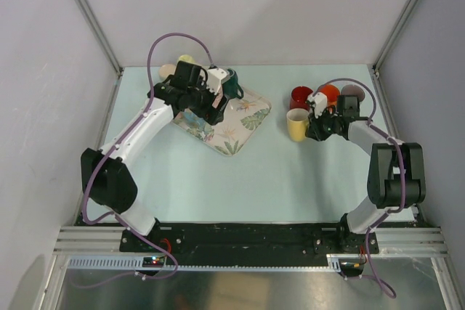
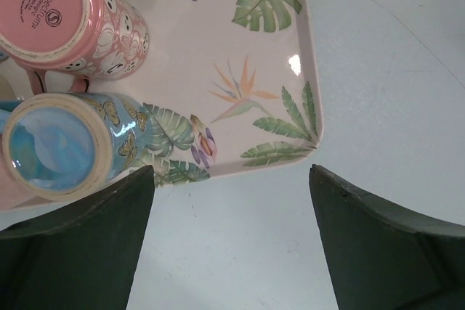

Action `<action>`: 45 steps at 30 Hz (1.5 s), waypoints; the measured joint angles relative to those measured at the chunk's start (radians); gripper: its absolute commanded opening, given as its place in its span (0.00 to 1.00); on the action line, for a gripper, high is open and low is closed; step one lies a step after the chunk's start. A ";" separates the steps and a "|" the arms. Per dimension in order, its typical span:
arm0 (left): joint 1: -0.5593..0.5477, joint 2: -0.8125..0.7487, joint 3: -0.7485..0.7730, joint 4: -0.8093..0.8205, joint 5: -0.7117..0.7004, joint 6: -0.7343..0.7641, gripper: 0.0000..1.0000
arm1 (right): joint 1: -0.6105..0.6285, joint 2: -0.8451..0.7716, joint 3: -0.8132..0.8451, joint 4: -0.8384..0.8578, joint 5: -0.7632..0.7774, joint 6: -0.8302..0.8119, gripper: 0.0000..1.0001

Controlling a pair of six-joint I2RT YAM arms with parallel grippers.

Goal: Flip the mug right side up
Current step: Place the cup at the center of the board.

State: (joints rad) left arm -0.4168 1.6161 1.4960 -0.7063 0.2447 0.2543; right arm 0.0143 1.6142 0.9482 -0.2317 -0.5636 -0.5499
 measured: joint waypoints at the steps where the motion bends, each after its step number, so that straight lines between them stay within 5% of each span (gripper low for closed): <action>1: 0.000 0.000 0.000 0.000 -0.002 0.000 0.90 | 0.002 0.008 0.008 0.001 0.003 0.003 0.00; 6: 0.000 0.000 0.000 0.000 -0.003 0.000 0.90 | 0.017 0.031 0.040 -0.001 0.035 -0.002 0.05; 14: 0.000 0.001 0.000 0.000 -0.003 0.000 0.90 | 0.031 0.031 0.060 -0.053 0.060 -0.097 0.31; 34: 0.000 0.041 0.028 -0.004 0.024 -0.001 0.90 | 0.002 0.031 0.060 -0.129 0.087 -0.123 0.30; 45: 0.000 0.044 0.039 -0.006 0.021 -0.002 0.91 | -0.035 -0.036 0.060 -0.207 0.077 -0.134 0.57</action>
State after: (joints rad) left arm -0.4168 1.6604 1.5345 -0.7128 0.2653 0.2527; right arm -0.0212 1.5784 1.0084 -0.4389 -0.4862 -0.6838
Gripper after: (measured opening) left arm 0.900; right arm 0.530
